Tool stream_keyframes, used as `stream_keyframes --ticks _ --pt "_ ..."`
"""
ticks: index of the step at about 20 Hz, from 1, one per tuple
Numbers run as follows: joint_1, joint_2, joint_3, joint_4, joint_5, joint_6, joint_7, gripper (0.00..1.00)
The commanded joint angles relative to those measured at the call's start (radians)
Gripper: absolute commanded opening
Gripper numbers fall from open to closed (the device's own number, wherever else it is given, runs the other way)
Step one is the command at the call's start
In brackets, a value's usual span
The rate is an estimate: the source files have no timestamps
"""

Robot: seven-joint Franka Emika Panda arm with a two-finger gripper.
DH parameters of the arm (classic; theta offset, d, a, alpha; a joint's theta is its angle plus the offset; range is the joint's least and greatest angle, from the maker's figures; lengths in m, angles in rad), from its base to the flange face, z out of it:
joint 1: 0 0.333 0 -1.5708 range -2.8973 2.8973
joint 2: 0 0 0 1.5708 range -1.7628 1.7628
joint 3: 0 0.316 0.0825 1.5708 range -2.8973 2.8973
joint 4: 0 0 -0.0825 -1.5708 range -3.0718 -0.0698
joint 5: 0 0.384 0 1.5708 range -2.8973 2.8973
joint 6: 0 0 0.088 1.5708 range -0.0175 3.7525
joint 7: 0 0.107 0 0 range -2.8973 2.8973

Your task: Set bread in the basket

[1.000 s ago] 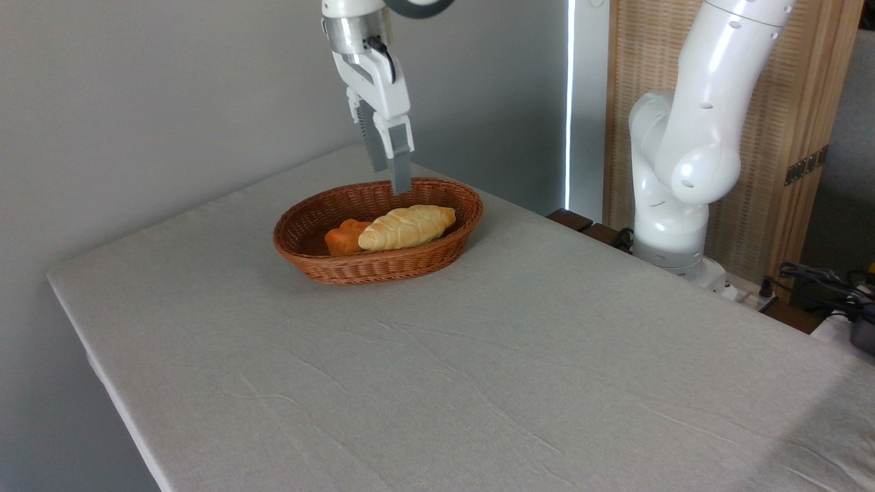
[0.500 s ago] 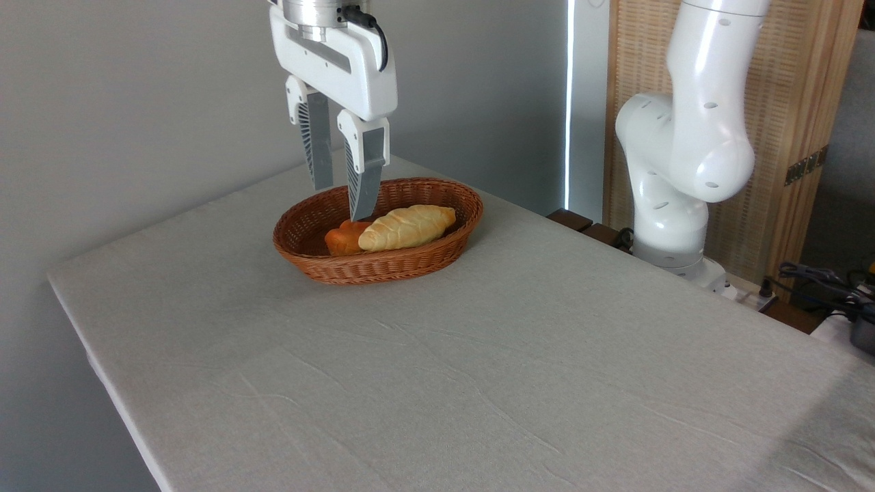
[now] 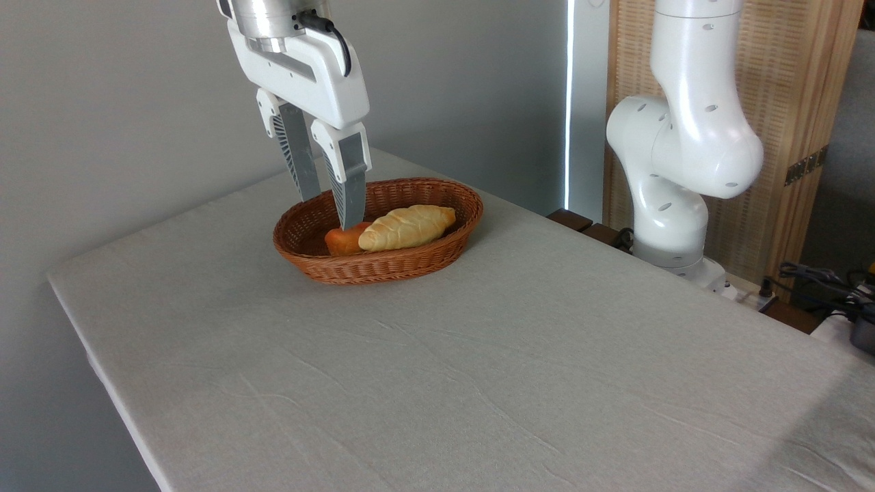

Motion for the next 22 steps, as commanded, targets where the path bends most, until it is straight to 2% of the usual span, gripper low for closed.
stream_keyframes --ticks 1,4,22 --pt "0.028 0.004 -0.016 0.029 0.014 -0.03 0.003 1.0" --pt "0.028 0.006 -0.032 0.024 0.053 -0.033 0.0 1.0" --pt "0.054 0.0 -0.026 0.02 0.051 -0.036 -0.001 1.0"
